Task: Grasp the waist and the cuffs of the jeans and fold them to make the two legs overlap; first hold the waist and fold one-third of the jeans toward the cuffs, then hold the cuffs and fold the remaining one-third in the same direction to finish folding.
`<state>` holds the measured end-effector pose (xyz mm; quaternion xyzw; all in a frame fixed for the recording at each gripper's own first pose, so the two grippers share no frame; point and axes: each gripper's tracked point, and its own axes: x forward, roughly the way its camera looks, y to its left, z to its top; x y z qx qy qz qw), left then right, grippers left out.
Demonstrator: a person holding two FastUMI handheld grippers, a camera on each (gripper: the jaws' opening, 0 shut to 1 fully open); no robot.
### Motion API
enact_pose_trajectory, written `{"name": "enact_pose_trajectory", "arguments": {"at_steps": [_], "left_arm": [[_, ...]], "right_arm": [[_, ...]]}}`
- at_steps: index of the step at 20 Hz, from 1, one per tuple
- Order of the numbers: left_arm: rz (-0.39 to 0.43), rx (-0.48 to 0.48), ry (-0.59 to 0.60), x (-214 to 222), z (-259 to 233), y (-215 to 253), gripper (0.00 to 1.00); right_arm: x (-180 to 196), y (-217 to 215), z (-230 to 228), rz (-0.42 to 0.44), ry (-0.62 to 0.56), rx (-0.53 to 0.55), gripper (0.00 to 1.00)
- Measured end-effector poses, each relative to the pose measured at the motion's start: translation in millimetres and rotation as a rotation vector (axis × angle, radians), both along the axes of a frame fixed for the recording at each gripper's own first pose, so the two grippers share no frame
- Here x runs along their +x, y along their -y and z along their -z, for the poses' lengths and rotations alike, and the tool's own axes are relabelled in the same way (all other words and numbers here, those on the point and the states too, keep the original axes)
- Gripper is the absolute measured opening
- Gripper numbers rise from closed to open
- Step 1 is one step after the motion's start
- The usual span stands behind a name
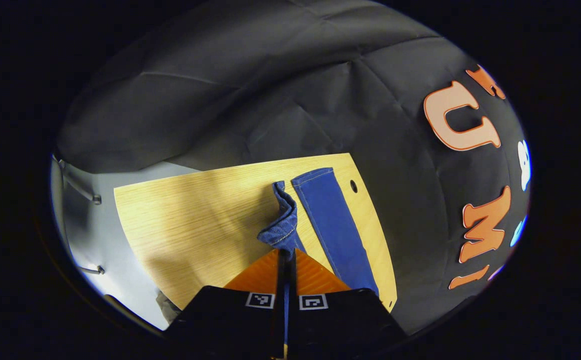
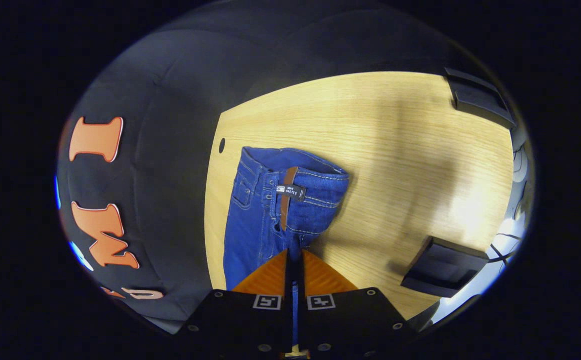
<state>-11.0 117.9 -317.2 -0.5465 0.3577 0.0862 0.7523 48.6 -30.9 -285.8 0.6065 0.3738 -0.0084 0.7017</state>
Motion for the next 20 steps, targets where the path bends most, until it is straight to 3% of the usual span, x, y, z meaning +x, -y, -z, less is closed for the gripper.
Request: {"name": "enact_pose_trajectory", "arguments": {"at_steps": [7, 11, 14, 16, 20], "left_arm": [[0.054, 0.03, -0.036, 50, -56, 15, 0.04], [0.076, 0.01, -0.009, 106, -87, 11, 0.04], [0.135, 0.042, -0.029, 151, -75, 8, 0.04], [0.174, 0.054, -0.103, 172, -53, 12, 0.04], [0.162, 0.016, -0.24, 201, -42, 17, 0.04]], "right_arm": [[33, -7, -37, -0.038, -0.033, 0.021, 0.05], [71, -17, -67, -0.011, -0.019, 0.033, 0.05], [102, -25, -69, -0.006, -0.039, 0.016, 0.05], [121, -29, -65, 0.008, -0.089, 0.005, 0.05], [166, -40, -64, 0.012, -0.129, -0.035, 0.05]]}}
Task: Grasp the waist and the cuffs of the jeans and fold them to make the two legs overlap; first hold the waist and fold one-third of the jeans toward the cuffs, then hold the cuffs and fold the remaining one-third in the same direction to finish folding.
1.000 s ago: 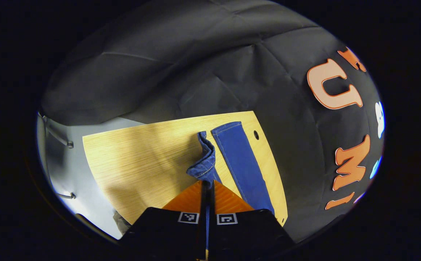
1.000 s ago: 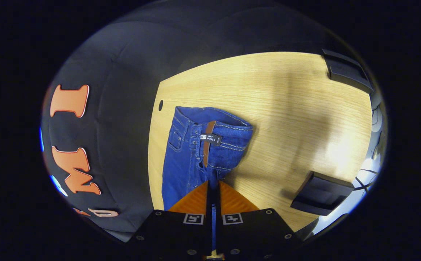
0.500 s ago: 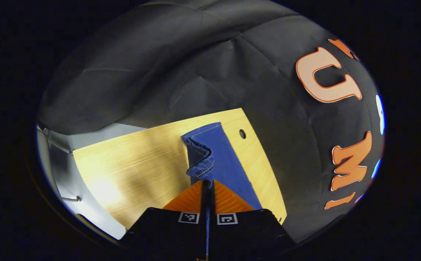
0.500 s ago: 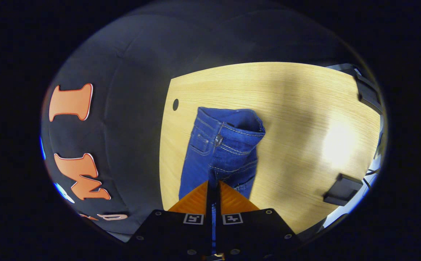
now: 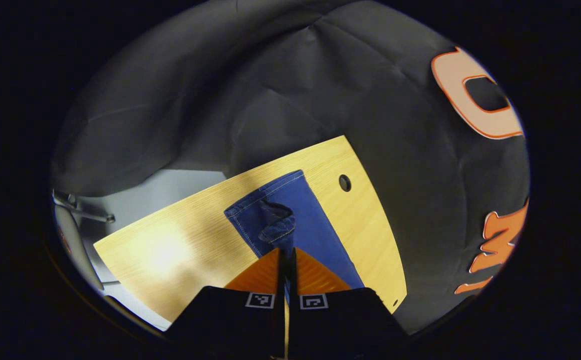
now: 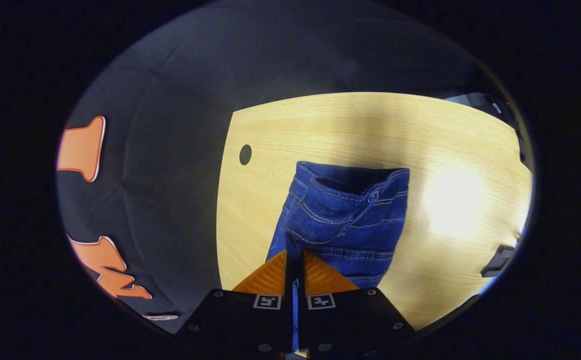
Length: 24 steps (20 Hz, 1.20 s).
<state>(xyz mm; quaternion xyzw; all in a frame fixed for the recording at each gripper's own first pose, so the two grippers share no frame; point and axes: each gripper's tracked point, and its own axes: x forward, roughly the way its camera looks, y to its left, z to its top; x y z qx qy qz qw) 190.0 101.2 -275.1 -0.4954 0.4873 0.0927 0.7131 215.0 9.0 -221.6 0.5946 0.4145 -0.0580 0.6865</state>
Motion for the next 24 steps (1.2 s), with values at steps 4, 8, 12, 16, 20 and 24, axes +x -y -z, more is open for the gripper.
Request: {"name": "enact_pose_trajectory", "arguments": {"at_steps": [4, 8, 12, 16, 20, 24], "left_arm": [[0.009, 0.023, -0.084, 33, 17, -8, 0.04], [0.104, 0.039, -0.169, 66, 64, 8, 0.07], [0.246, 0.161, 0.007, 120, 67, 19, 0.28], [0.259, 0.231, 0.207, 144, 30, 27, 0.62], [0.34, 0.405, 0.417, 136, -11, 40, 0.89], [0.365, 0.574, 0.628, 125, -56, 54, 0.96]], "right_arm": [[45, -19, 9, -0.017, -0.035, -0.009, 0.05], [73, -39, 30, -0.034, -0.116, -0.028, 0.05], [79, -46, 11, -0.064, -0.065, -0.024, 0.05], [91, -35, -22, -0.05, 0.088, -0.064, 0.48], [64, -4, -21, -0.115, 0.157, -0.261, 0.76], [23, 24, -9, -0.138, 0.169, -0.448, 0.89]]}}
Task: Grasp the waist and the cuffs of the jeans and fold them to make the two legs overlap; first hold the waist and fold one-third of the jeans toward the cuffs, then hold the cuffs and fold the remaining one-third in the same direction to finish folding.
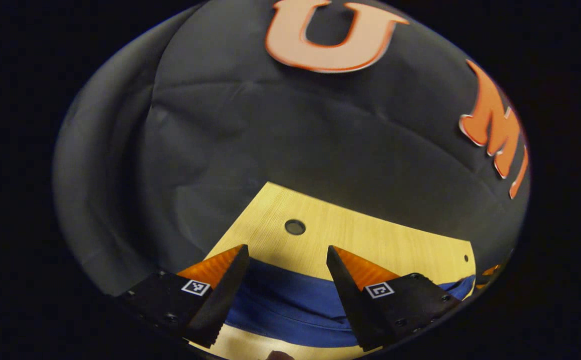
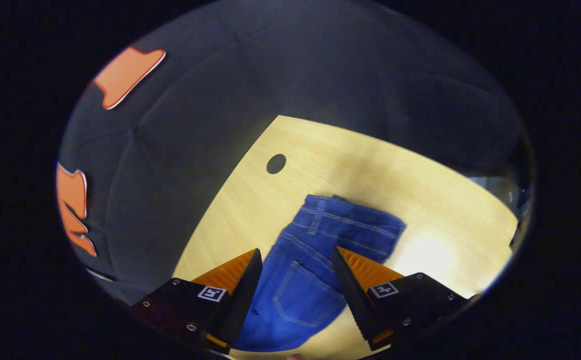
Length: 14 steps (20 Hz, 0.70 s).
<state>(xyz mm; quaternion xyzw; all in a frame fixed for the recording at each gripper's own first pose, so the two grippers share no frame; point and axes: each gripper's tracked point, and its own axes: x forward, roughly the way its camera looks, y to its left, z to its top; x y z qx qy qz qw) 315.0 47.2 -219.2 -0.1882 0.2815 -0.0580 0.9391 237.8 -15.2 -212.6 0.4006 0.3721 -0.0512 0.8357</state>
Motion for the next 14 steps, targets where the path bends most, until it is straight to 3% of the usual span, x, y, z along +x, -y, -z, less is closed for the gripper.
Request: {"name": "enact_pose_trajectory", "arguments": {"at_steps": [6, 14], "left_arm": [[0.051, 0.068, 0.31, -51, -89, -7, 0.96], [0.113, 0.102, 0.442, -123, -137, 2, 0.94]], "right_arm": [[-28, 22, 61, 0.054, -0.105, 0.025, 0.95], [-4, 28, 92, 0.104, -0.1, 0.065, 0.95]]}}
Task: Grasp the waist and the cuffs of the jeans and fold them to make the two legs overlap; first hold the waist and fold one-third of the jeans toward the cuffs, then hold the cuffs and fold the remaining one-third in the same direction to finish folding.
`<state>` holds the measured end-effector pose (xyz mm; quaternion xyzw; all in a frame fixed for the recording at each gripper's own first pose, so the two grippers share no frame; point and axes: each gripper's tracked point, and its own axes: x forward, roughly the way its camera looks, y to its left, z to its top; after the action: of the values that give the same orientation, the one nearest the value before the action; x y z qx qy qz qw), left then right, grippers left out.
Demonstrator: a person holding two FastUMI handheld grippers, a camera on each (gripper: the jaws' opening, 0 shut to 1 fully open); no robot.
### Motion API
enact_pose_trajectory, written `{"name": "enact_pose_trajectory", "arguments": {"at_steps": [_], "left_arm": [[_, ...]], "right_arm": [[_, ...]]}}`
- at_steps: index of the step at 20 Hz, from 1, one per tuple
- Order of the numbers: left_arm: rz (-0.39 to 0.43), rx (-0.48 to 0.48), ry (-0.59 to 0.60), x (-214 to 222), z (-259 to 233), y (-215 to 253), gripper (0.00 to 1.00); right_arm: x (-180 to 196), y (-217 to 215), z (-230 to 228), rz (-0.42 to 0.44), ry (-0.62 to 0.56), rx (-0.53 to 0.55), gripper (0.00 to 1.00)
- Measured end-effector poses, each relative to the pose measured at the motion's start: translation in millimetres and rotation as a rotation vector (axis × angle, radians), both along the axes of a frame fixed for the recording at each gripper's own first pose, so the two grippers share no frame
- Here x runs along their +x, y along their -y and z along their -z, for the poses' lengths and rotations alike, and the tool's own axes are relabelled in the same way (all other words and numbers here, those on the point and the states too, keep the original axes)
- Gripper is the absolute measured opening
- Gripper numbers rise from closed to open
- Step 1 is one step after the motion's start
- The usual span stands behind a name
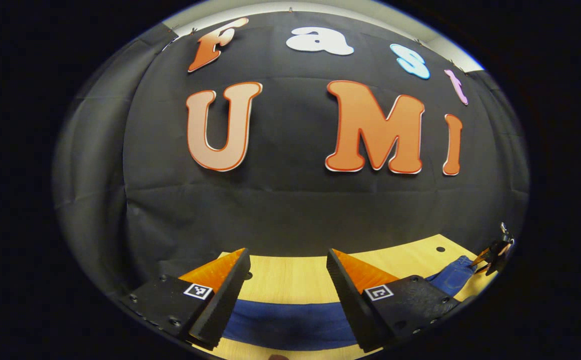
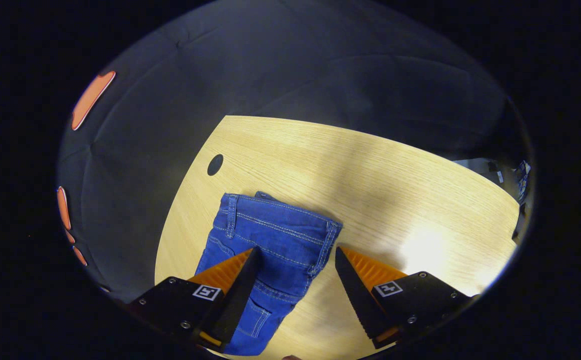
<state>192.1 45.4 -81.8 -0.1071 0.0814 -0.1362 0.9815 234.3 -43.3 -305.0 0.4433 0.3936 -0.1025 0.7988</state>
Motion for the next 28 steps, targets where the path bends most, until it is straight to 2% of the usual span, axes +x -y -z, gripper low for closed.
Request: {"name": "enact_pose_trajectory", "arguments": {"at_steps": [3, 5, 6, 7, 10, 11, 12, 16, 21, 25, 28], "left_arm": [[0.001, 0.013, -0.009, -10, -5, 6, 0.94], [-0.009, 0.019, -0.014, -25, -6, 5, 0.94], [-0.013, 0.02, -0.017, -31, -5, 5, 0.97], [-0.019, 0.017, -0.018, -34, -6, 5, 0.94], [-0.015, 0.021, -0.027, -44, -2, 7, 0.94], [-0.013, 0.025, -0.032, -46, 0, 9, 0.94], [-0.005, 0.027, -0.037, -48, 2, 12, 0.94], [0.011, 0.034, -0.049, -53, 9, 17, 0.94], [0.008, 0.026, -0.045, -56, 9, 13, 0.94], [-0.001, 0.025, -0.045, -61, 10, 8, 0.94], [-0.024, 0.021, -0.047, -69, 11, -3, 0.94]], "right_arm": [[4, 6, -3, 0.04, 0.013, 0.007, 0.94], [2, 11, 1, 0.038, 0.013, -0.023, 0.89], [0, 15, 2, 0.034, 0.017, -0.04, 0.79], [-3, 15, 4, 0.025, 0.015, -0.049, 0.72], [1, 4, 0, 0.019, 0.035, -0.013, 0.37], [0, 7, -1, 0.023, 0.043, -0.02, 0.36], [3, 8, -8, 0.038, 0.062, -0.013, 0.23], [-3, 3, -41, 0.01, 0.161, -0.008, 0.22], [-13, -4, -81, -0.035, 0.253, -0.075, 0.22], [-19, -25, -120, -0.102, 0.34, -0.13, 0.21], [-32, -52, -154, -0.184, 0.42, -0.193, 0.21]]}}
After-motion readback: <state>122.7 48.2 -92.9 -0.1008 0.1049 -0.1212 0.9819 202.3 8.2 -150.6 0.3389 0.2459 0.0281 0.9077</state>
